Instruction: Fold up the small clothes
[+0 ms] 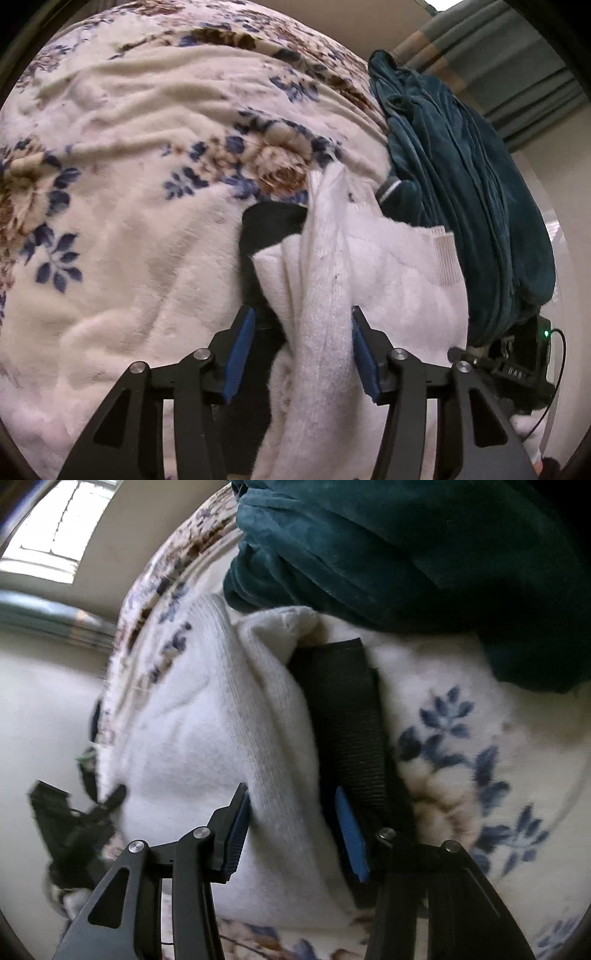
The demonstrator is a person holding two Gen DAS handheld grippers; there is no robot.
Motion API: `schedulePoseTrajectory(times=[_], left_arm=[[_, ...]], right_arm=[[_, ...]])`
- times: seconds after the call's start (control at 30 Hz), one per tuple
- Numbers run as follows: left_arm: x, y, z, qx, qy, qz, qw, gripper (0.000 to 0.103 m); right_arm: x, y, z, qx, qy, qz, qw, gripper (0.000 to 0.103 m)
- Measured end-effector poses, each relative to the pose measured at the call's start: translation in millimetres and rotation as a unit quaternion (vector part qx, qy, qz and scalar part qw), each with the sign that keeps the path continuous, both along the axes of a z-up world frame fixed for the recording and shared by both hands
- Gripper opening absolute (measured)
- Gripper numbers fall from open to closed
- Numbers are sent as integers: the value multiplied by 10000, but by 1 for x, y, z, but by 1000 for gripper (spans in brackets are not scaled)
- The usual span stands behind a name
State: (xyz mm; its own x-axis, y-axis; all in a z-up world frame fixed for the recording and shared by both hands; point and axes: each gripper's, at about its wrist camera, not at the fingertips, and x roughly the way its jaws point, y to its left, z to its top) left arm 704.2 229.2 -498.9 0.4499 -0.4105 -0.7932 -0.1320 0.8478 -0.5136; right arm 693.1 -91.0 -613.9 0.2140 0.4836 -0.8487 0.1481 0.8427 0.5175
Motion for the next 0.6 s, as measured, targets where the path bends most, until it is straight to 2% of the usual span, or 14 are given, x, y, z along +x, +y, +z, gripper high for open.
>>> schedulePoseTrajectory(times=[0.17,0.3,0.37,0.4,0.43,0.47,0.5,0.6], left_arm=[[0,5,1,135,-79,234,9996,50],[-3,-3,13,648,-138,260,9975,50],[-10,-14,24,1028,-228,206,9942,50],[-15,-20,30,1283,-291,176,9911,55],[-22,-27,37,1573,-324,157,9869,69],[-28,-34,41,1779,-348,123,9833,77],[-36,-41,45,1992,-379,80,9792,87],[-58,-57,52,2463,-394,-31,9684,90]], right_arm=[[-2,12,13,-367,-91,21,9993,48],[-13,15,23,-717,-142,131,9972,53],[-21,20,33,-1127,-237,167,9932,71],[-25,22,35,-1267,-280,182,9914,77],[-30,25,40,-1488,-340,213,9881,89],[-37,30,45,-1721,-394,240,9840,98],[-42,33,49,-1865,-452,258,9811,100],[-68,45,66,-2396,-680,294,9680,102]])
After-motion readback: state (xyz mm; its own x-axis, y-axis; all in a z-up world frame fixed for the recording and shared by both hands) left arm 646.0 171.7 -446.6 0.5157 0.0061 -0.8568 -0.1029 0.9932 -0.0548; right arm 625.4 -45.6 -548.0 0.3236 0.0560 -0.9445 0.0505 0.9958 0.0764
